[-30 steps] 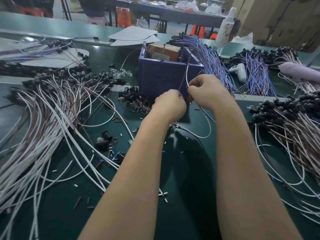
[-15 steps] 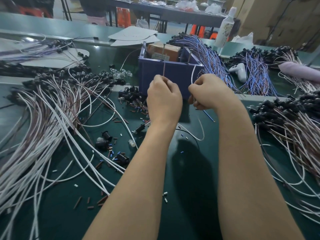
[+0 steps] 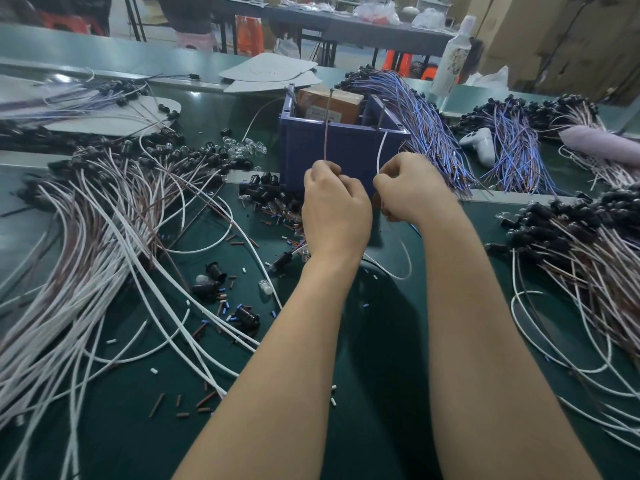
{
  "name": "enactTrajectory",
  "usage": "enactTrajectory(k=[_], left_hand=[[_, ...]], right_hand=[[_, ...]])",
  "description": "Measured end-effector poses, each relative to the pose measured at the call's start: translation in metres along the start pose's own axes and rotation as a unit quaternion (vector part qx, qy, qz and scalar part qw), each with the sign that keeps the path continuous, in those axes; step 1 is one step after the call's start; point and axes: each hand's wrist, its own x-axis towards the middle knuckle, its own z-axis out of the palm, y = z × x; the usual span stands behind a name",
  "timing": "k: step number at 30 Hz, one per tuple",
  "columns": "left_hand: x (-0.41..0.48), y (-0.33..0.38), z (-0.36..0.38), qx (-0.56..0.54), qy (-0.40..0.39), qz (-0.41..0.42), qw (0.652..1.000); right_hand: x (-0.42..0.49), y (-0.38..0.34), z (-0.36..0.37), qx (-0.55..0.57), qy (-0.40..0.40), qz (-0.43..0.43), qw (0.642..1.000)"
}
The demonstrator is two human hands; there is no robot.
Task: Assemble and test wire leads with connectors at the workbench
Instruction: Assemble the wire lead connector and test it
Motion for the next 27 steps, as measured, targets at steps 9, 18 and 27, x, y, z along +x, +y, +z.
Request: enactTrajectory(k=[9,18,27], left_hand=[[-0.0001,-0.0011,0.0001,-0.003,0.003,-0.013,1.000],[-0.0011,-0.0012,-0.0002,0.001,-0.003,-0.010,1.000],[-0.0008,-0.0007,0.0001,-0.004,0.001,-0.008,1.000]], right_hand=[[0.0032,0.0040,0.0045,-0.003,0.028,-0.027,0.999],[0.0034,0.0041,0.0045,-0.008,0.040,-0.034,0.999],[0.0026,0.0034,0.0049,0.005,0.055,-0.047,0.997]])
